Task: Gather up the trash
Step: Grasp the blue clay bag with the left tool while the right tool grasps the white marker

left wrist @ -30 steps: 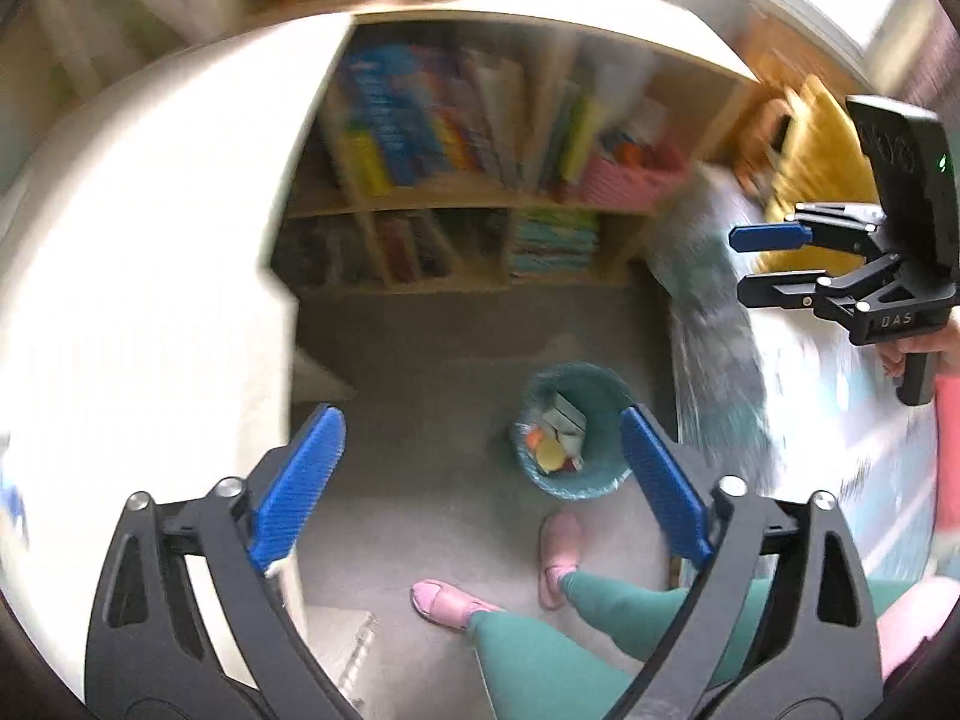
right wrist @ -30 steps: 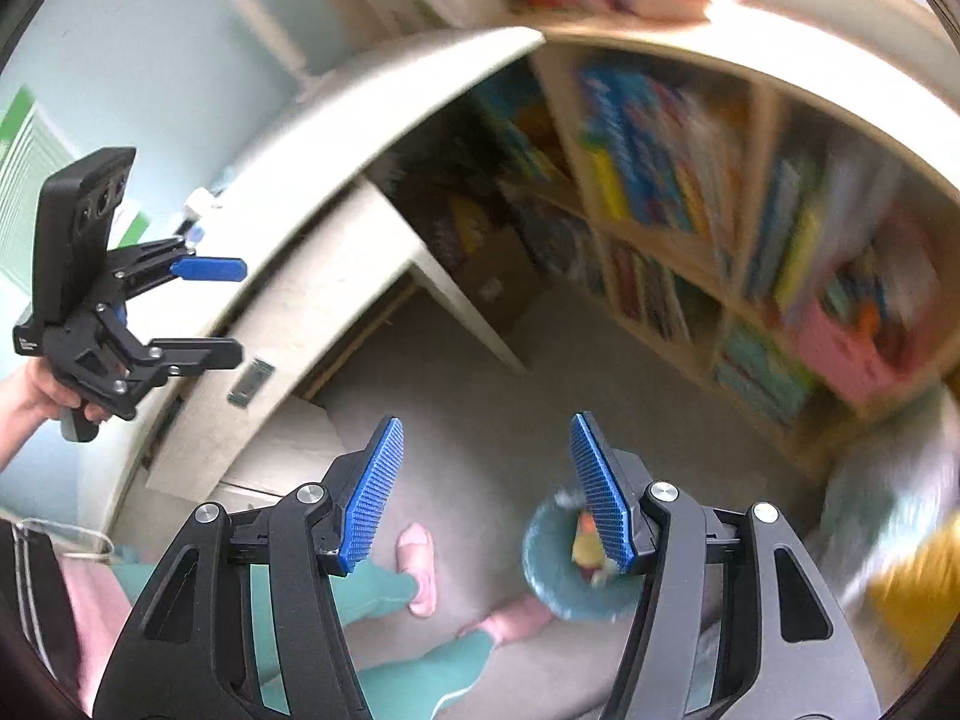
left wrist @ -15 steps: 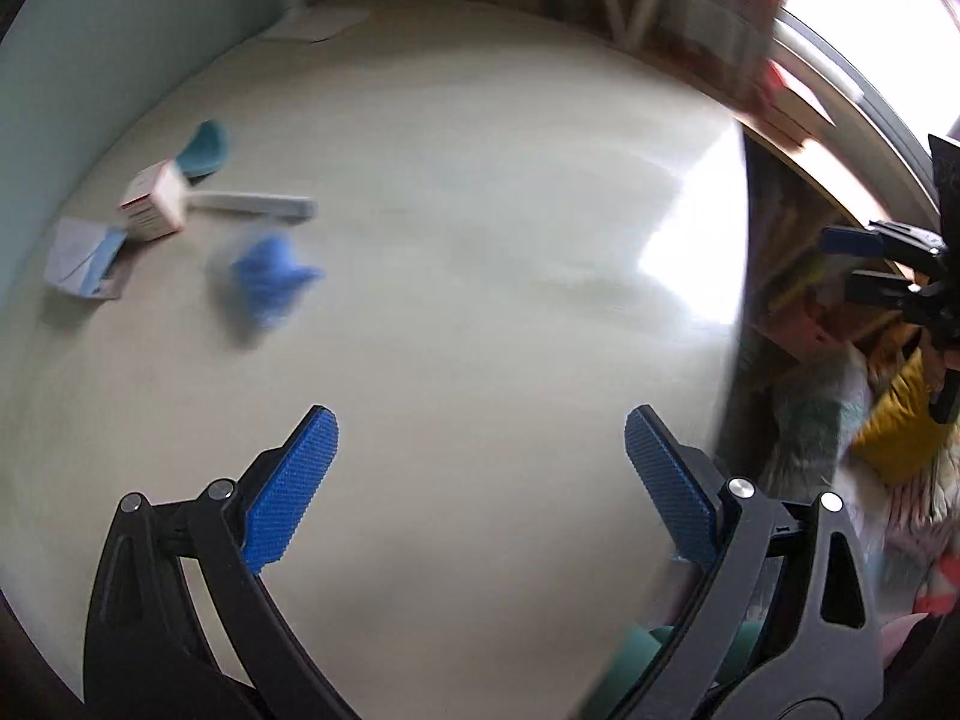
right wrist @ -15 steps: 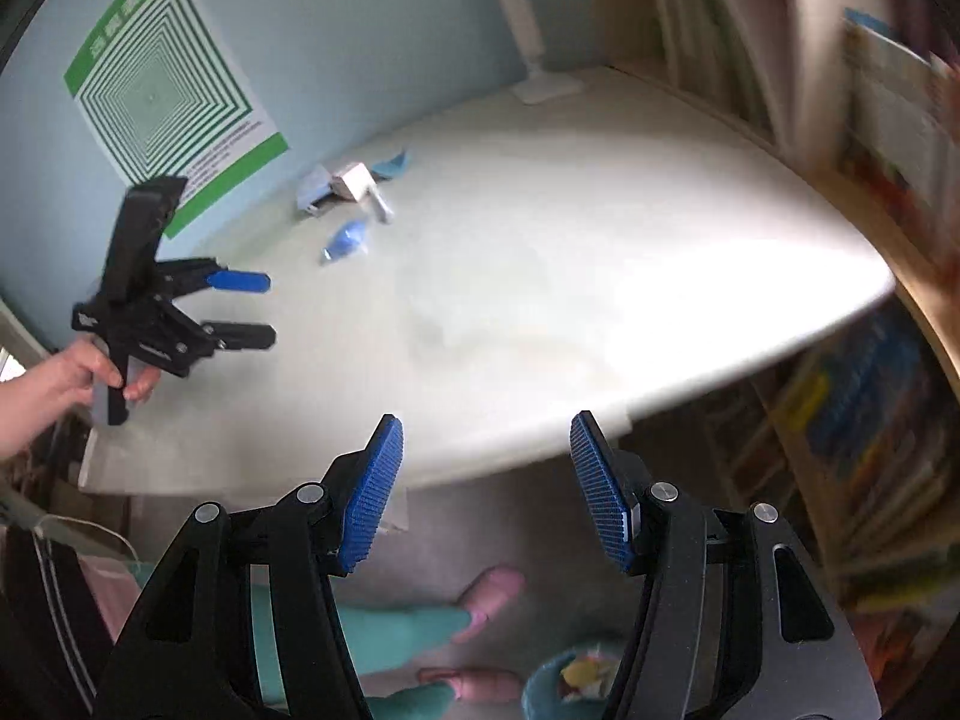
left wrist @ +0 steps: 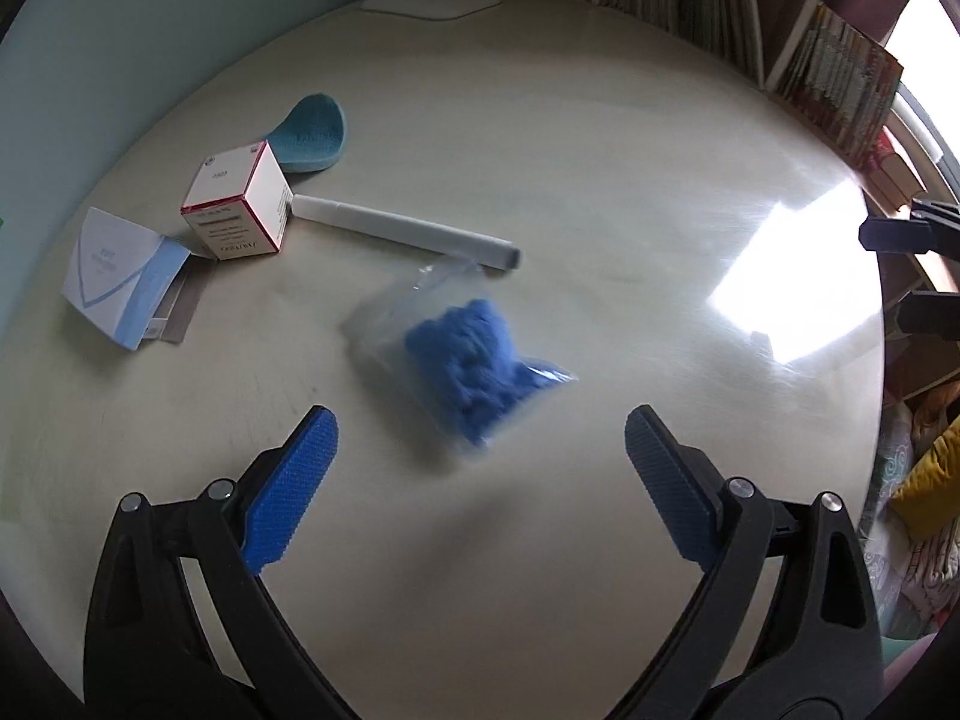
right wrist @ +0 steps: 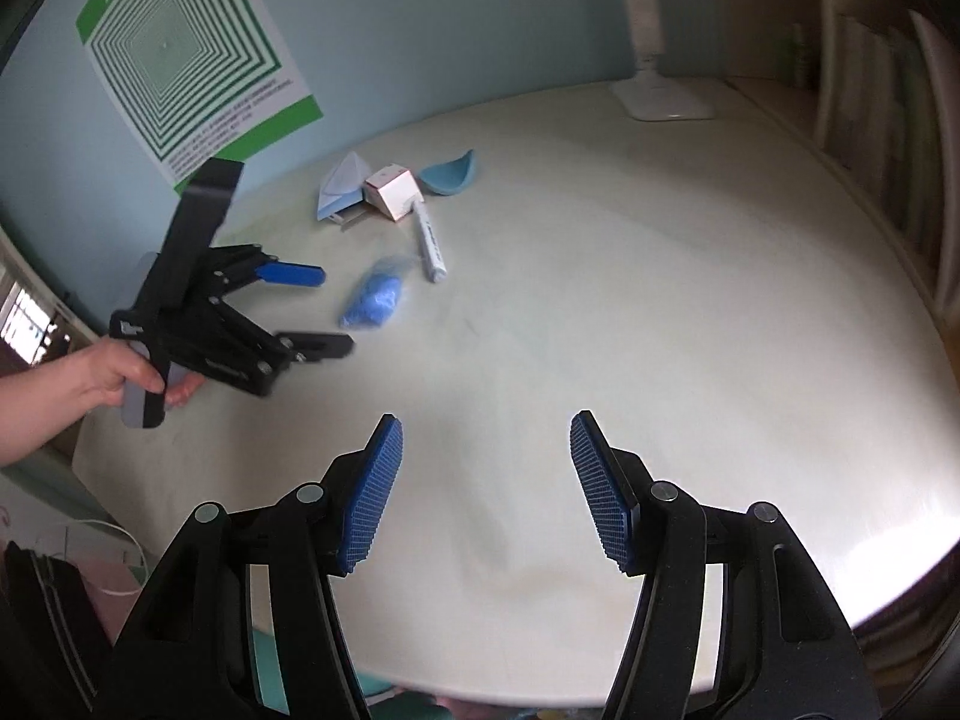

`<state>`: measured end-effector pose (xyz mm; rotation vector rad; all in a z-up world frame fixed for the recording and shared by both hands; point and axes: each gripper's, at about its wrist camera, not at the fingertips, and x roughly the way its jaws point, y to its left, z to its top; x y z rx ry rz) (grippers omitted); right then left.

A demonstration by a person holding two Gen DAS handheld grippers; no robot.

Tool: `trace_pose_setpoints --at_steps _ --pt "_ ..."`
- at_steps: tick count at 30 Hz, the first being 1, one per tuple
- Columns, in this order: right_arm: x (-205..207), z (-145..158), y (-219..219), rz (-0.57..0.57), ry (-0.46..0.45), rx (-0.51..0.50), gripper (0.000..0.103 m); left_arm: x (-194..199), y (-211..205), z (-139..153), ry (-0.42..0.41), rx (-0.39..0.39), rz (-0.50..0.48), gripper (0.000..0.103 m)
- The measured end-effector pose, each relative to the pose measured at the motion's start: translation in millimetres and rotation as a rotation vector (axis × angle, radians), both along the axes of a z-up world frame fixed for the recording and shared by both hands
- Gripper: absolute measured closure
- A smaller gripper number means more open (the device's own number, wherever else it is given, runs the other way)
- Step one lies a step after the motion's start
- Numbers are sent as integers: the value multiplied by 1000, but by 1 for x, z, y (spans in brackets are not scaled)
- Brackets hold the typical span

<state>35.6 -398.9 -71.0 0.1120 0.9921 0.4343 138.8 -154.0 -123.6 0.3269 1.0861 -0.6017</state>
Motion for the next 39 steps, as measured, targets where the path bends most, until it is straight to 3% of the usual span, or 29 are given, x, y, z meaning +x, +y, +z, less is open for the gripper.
trace_pose_setpoints --at_steps 4,10,15,17,18,20,25,27,28,31,34,37,39 --pt "30 -8 20 42 28 -9 43 16 5 -8 24 -40 22 15" --pt "68 -24 45 111 63 -42 43 26 7 -13 -10 -35 -1 35" --pt "100 -35 73 177 76 -89 43 30 19 -9 -3 -40 -21 60" --pt "112 -38 83 194 75 -101 43 31 23 -8 7 -42 -19 56" --pt "119 -40 91 206 71 -111 43 34 26 -8 24 -45 -14 39" --pt "130 -43 102 224 59 -136 43 37 29 -7 23 -46 8 18" --pt "148 -52 123 278 29 -224 48 43 24 2 20 -101 45 11" --pt "153 -56 128 295 26 -260 63 50 16 -1 5 -57 55 11" --pt "154 -58 130 302 26 -275 64 52 15 -4 3 -48 56 11" --pt "155 -59 131 324 8 -279 69 59 15 -13 17 -43 63 22" --pt "155 -59 124 331 12 -249 85 58 21 -12 -3 -38 39 28" --pt "155 -60 117 343 19 -229 89 55 26 -11 -26 -15 18 42" --pt "152 -59 113 352 19 -227 89 56 31 -9 -34 -9 16 60"
